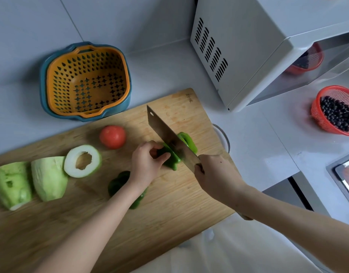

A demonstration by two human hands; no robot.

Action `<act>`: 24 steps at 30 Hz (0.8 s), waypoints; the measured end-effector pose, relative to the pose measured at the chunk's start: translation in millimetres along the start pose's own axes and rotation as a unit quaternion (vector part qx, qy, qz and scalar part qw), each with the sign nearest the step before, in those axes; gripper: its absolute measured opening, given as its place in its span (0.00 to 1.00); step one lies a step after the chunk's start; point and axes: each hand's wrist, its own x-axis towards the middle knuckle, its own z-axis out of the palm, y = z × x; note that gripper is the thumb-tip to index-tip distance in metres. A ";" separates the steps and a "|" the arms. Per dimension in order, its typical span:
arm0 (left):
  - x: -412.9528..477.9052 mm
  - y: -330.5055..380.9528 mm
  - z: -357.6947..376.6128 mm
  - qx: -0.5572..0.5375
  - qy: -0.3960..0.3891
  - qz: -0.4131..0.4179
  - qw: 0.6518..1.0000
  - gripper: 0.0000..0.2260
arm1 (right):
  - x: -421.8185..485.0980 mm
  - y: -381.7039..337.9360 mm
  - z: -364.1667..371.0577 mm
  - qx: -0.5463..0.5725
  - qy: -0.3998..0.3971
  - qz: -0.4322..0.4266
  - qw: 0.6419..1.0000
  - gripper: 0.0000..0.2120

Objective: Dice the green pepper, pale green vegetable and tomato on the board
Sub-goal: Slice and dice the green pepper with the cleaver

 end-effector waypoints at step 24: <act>0.0 -1.1 -3.5 -0.035 -0.014 -0.041 0.998 0.11 | 9.0 5.5 11.6 0.067 0.025 0.000 0.997 0.16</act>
